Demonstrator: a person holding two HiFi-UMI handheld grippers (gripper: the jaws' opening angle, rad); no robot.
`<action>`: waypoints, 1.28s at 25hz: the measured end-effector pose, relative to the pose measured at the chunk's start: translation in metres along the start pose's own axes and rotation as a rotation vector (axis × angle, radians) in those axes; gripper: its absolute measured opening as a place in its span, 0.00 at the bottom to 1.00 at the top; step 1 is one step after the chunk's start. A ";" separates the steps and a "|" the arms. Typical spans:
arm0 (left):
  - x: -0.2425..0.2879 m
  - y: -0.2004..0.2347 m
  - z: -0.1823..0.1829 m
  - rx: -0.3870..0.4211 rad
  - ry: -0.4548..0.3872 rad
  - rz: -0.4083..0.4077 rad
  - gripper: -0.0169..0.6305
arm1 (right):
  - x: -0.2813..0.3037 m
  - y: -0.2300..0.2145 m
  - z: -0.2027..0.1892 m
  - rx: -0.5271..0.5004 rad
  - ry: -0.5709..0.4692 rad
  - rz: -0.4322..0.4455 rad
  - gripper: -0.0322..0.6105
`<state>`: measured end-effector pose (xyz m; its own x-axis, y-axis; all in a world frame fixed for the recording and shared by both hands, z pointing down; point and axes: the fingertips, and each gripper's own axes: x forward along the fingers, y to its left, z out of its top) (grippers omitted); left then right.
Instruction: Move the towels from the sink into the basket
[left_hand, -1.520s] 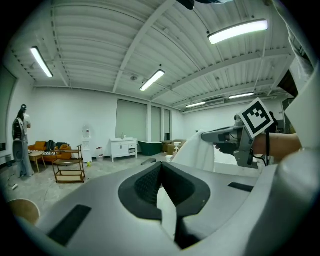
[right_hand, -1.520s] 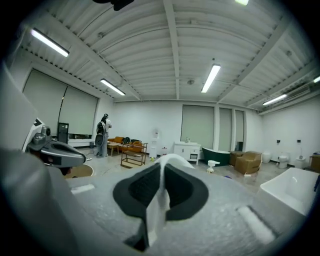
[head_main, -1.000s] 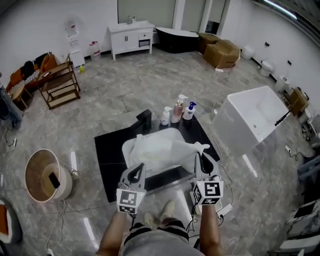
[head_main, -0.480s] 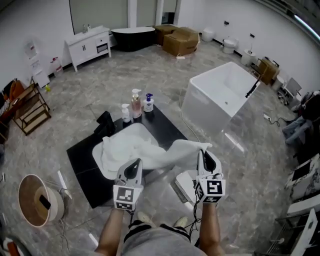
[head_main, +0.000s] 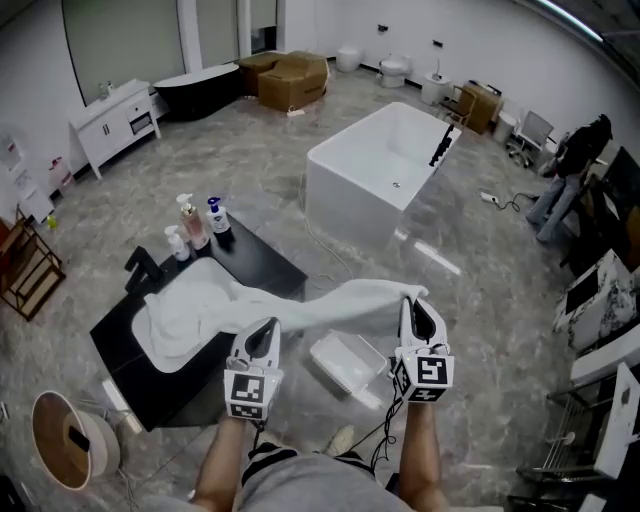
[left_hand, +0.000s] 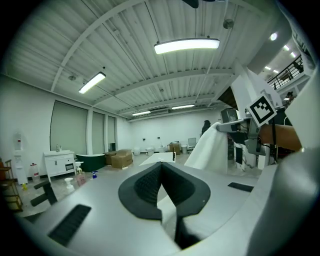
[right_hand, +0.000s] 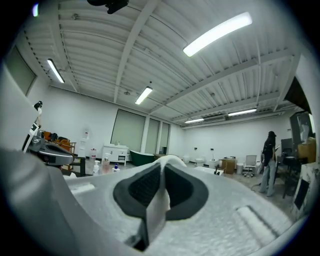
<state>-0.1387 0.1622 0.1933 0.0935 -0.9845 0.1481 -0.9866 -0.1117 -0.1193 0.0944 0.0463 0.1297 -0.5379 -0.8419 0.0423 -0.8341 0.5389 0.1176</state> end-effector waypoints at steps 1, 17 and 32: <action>0.008 -0.014 0.003 0.001 -0.003 -0.013 0.04 | -0.007 -0.018 -0.001 0.007 0.000 -0.017 0.09; 0.087 -0.192 0.039 0.015 -0.056 -0.161 0.04 | -0.089 -0.180 -0.009 -0.064 -0.028 -0.118 0.09; 0.122 -0.233 0.030 0.003 -0.032 -0.194 0.04 | -0.106 -0.232 -0.049 -0.048 0.039 -0.165 0.09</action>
<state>0.1063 0.0643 0.2094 0.2863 -0.9483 0.1371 -0.9492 -0.3002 -0.0947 0.3508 0.0097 0.1465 -0.3885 -0.9197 0.0568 -0.9033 0.3923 0.1737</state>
